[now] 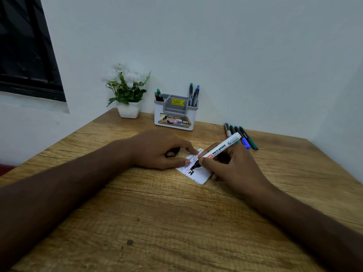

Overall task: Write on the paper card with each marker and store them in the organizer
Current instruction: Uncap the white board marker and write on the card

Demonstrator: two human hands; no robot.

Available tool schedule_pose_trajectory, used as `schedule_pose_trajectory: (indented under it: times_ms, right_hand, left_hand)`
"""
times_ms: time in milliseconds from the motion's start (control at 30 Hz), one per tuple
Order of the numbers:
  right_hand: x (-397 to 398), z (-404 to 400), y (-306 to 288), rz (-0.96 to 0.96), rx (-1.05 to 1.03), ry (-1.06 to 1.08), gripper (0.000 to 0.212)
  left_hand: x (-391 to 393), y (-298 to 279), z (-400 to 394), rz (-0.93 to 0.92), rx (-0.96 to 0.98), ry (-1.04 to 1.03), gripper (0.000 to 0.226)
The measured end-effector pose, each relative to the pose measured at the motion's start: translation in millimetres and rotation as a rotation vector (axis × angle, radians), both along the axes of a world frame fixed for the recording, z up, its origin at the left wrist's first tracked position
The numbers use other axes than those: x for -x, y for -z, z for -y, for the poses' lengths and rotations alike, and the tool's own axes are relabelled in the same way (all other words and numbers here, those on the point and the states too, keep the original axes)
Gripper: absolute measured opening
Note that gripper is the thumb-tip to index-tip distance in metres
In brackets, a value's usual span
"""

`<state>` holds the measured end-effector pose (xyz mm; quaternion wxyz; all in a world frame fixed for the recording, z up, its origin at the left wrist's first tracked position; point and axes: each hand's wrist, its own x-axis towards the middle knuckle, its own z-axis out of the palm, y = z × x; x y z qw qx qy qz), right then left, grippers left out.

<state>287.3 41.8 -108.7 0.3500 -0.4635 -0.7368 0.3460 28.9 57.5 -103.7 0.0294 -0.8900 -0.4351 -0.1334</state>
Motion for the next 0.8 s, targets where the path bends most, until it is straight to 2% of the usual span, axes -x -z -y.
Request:
schedule_pose_trajectory:
  times_ms: [500,800]
  right_hand:
    - [-0.8,2.2,-2.5,-0.045,0.032,0.017,0.008]
    - [0.7,1.7,-3.0,-0.035,0.035,0.048,0.018]
  left_hand:
    - [-1.4,-2.4,1.2,-0.03,-0.003,-0.021,0.042]
    - [-1.2,-2.9,2.8,-0.029,0.018,-0.02,0.042]
